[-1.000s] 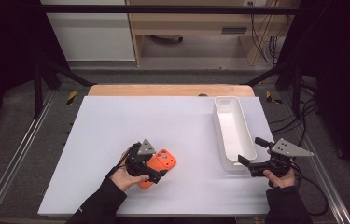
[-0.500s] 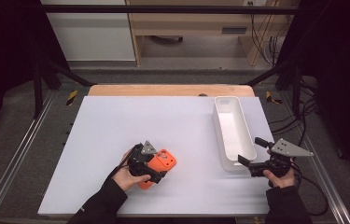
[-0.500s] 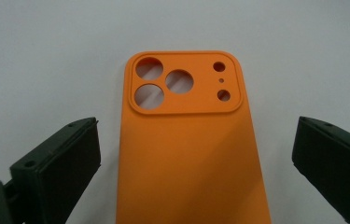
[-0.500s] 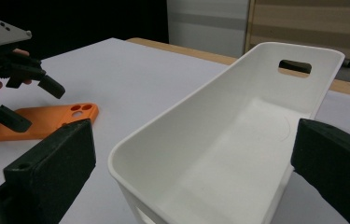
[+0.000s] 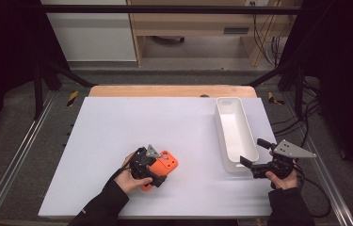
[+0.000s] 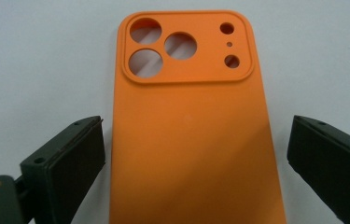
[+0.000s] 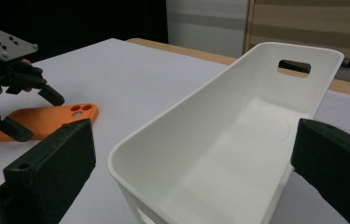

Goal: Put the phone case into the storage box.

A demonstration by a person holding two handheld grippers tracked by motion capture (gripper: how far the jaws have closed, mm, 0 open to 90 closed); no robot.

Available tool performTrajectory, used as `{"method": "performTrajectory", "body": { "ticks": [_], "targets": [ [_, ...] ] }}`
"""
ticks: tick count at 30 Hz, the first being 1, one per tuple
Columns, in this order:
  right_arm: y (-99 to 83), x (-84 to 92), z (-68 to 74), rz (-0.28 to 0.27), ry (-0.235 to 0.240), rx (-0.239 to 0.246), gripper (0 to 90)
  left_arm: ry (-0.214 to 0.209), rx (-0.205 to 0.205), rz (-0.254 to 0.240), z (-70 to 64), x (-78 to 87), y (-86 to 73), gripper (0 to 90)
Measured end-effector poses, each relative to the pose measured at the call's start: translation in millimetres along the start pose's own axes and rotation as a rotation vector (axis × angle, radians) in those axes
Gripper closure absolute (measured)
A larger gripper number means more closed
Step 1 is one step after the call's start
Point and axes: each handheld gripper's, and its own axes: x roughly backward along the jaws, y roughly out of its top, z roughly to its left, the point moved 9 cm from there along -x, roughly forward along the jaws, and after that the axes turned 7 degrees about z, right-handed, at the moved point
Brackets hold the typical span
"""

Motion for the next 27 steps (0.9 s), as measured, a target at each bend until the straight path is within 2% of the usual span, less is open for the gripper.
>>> {"method": "performTrajectory", "body": {
  "ticks": [9,27],
  "targets": [
    [-0.2,-0.3,0.3,0.002,0.002,-0.001,0.4,0.02,-0.011,0.026,0.7,-1.3,-1.5,8.1],
    [-0.9,-1.0,0.4,0.009,0.004,-0.001,0.4,0.021,-0.021,0.06,0.7,0.0,-0.7,13.9]
  ]
}}
